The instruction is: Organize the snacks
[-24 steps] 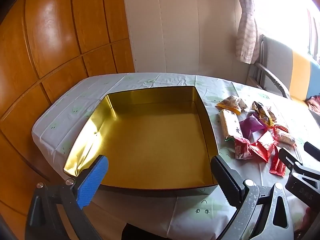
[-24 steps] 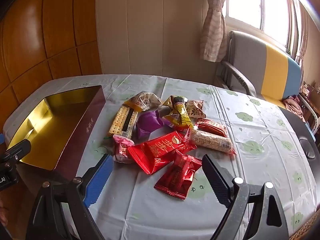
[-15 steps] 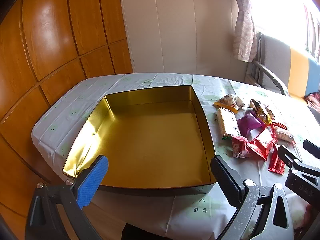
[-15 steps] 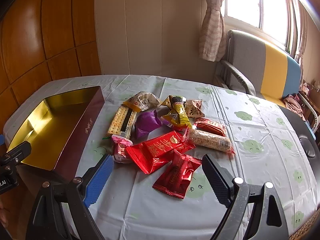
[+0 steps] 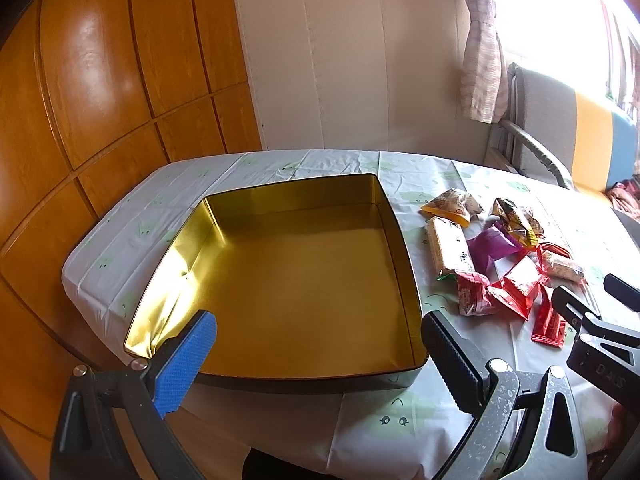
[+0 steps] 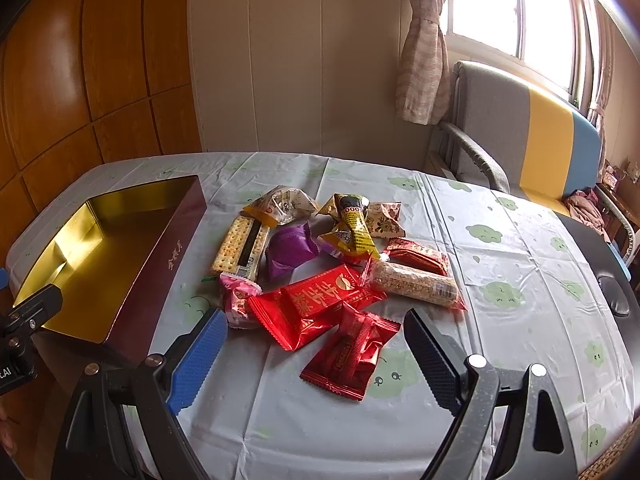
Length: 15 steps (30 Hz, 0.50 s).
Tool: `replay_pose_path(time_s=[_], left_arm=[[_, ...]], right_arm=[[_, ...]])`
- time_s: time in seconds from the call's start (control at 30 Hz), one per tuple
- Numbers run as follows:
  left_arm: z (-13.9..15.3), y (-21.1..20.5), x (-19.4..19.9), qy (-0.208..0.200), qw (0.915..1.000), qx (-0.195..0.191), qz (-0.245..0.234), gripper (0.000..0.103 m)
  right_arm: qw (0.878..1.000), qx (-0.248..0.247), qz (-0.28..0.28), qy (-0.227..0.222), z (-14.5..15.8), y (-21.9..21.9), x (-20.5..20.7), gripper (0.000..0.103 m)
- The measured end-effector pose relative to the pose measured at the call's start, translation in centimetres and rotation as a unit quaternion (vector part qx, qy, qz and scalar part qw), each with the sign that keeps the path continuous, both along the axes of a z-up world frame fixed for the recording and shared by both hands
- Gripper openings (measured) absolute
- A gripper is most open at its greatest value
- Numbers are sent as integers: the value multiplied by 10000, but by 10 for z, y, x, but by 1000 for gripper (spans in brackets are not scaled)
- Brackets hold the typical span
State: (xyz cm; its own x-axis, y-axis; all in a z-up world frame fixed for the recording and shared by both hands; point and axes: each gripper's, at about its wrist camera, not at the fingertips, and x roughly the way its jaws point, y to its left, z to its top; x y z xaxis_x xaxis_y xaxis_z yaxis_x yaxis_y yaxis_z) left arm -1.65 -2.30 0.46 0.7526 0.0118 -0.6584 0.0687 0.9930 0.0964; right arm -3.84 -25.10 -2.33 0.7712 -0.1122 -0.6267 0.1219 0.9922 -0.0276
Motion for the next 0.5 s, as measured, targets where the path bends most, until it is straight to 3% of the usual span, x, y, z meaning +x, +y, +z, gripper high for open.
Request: replay_pose_path(time_s=[0.5], left_arm=[[2, -6, 0, -2, 9999, -23, -127, 103]], right_arm=[[9998, -144, 18, 169, 13, -23, 10, 92]])
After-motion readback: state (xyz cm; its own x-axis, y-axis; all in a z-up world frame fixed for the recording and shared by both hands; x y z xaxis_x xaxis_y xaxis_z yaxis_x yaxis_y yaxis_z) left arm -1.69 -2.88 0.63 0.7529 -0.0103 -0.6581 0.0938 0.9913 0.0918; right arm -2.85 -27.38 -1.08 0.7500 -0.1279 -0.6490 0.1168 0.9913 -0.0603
